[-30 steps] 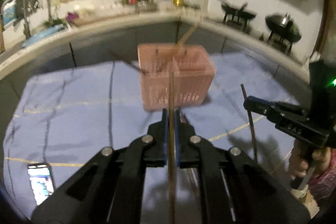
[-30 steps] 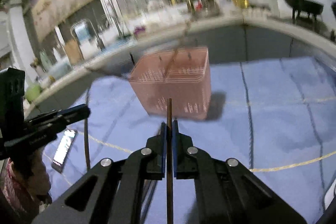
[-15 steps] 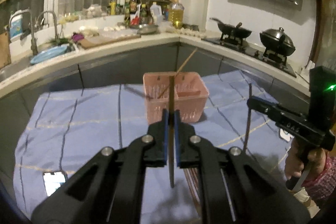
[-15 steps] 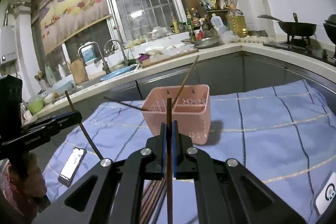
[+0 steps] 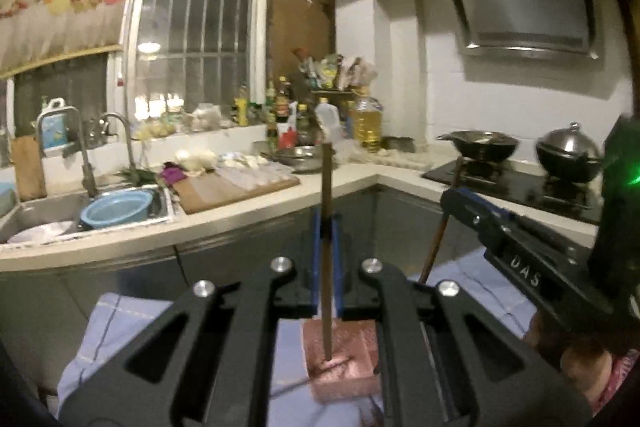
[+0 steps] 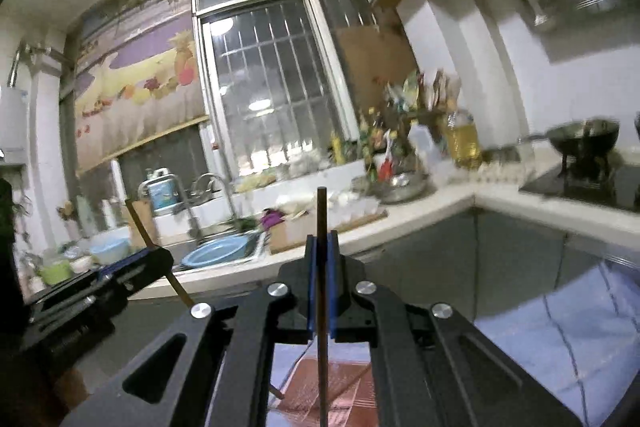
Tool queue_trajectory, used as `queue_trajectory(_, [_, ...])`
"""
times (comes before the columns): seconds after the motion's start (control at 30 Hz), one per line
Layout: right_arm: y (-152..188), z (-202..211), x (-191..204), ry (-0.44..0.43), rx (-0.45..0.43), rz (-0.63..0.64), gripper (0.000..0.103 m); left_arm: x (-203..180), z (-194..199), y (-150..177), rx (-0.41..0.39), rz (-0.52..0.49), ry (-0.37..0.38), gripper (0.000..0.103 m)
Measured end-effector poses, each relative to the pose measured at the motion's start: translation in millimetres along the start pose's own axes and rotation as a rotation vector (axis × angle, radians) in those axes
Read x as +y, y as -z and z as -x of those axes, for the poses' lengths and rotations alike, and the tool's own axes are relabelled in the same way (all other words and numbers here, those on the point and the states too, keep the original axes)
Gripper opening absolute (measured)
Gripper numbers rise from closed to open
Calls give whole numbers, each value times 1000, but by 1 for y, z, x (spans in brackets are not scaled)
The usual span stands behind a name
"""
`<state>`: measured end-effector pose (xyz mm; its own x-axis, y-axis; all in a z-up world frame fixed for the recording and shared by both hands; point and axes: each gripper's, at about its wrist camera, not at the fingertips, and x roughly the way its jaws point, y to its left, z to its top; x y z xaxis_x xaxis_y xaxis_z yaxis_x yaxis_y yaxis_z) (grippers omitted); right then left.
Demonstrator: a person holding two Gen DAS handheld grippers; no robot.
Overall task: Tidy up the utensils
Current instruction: 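Lift both held chopsticks and carry them above the pink basket, then open both tools to drop the chopsticks into the basket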
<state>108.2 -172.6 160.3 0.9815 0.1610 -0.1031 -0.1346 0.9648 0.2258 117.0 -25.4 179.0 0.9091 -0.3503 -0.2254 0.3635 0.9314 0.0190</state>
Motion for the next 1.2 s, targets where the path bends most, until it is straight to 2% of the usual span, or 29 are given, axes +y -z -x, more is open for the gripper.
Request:
queue_trajectory(0.13, [21, -35, -2, 15, 42, 38, 5, 1, -44, 21, 71, 14, -4, 5])
queue_trajectory(0.33, [60, -53, -6, -20, 162, 52, 5, 3, -76, 56, 189, 25, -9, 5])
queue_trajectory(0.43, [71, -55, -3, -53, 244, 51, 7, 4, -81, 62, 256, 39, -23, 25])
queue_trajectory(0.47, [72, -55, -3, -56, 261, 38, 7, 6, -78, 60, 251, 50, -27, 29])
queue_trajectory(0.53, [72, -47, -2, -86, 279, -5, 9, 10, -64, 52, 217, 72, -15, 34])
queue_trajectory(0.63, [64, -28, 6, -97, 255, -13, 17, 13, -37, 37, 154, 79, -14, 39])
queue_trajectory(0.7, [58, -15, 10, -108, 225, -14, 28, 12, -15, 28, 106, 81, -12, 39])
queue_trajectory(0.77, [51, 6, 15, -114, 179, -10, 52, 14, 15, 20, 49, 91, -5, 43])
queue_trajectory(0.87, [47, 40, 19, -114, 109, 1, 54, 18, 56, 19, -17, 119, 17, 47])
queue_trajectory(0.97, [59, 73, 17, -120, 100, -13, 57, 26, 95, 33, -53, 140, 46, 47])
queue_trajectory(1.0, [68, 83, 14, -118, 112, -24, 61, 28, 104, 40, -53, 143, 56, 47])
queue_trajectory(1.07, [90, 96, 8, -117, 163, -44, 64, 29, 117, 59, -30, 135, 70, 47])
queue_trajectory(1.13, [119, 101, 1, -108, 261, -63, 64, 29, 122, 82, 27, 123, 85, 47])
queue_trajectory(1.2, [157, 104, -5, -73, 389, -78, 61, 25, 118, 113, 122, 112, 106, 47])
